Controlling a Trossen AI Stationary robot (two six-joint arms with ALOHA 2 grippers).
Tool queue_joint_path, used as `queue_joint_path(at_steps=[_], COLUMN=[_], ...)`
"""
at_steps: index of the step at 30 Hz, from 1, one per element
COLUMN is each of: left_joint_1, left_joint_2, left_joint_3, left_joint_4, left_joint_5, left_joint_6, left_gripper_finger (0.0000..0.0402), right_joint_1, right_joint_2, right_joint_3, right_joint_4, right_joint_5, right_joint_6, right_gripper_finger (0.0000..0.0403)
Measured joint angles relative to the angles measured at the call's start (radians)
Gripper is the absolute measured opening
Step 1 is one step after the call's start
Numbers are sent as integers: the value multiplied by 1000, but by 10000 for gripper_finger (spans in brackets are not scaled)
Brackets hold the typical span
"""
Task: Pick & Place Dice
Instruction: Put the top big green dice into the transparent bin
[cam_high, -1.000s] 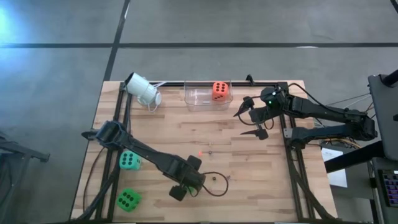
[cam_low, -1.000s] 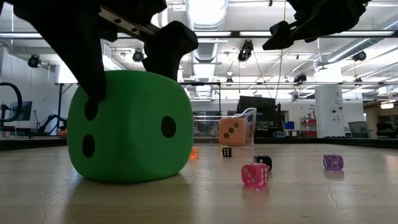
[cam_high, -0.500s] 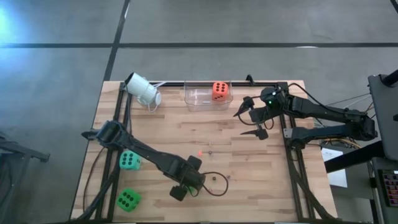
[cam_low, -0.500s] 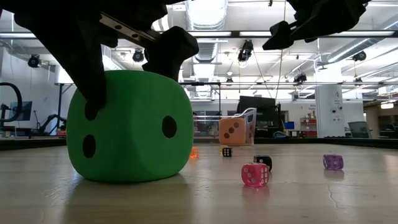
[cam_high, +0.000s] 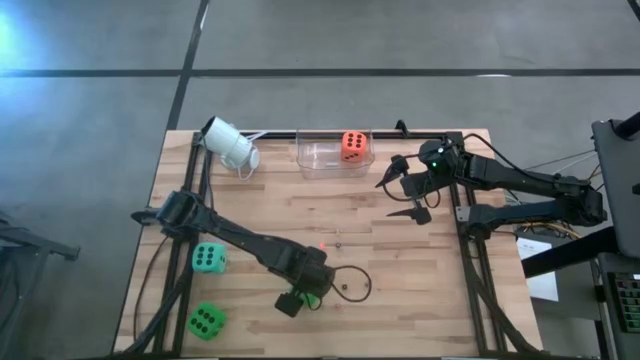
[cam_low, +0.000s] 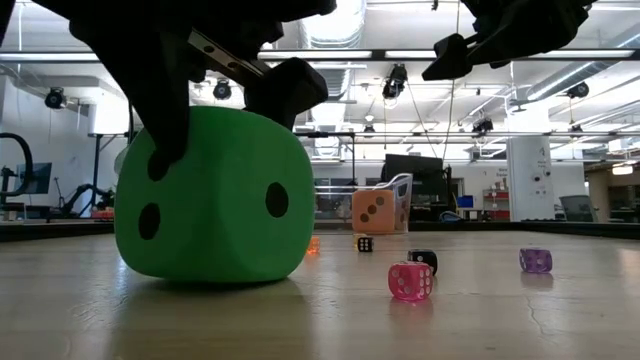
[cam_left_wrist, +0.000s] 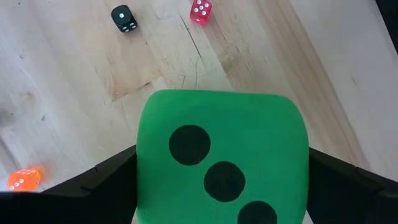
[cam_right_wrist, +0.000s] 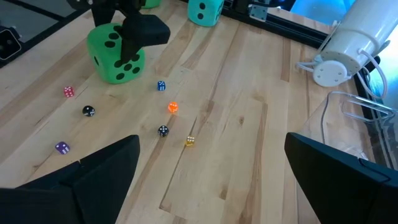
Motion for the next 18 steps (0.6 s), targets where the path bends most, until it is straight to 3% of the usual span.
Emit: queue_joint_path(at_steps=[18], left_joint_1=[8], left_joint_2=[0], left_joint_3=[-1], left_joint_4=[14], left_joint_5=[22], left_joint_6=[-33], left_gripper_finger=[360], right_joint_1=[0], right_joint_2=[0], right_joint_3=[0], right_joint_4=[0], right_joint_5=[0], right_joint_6=[0], right_gripper_finger=[400])
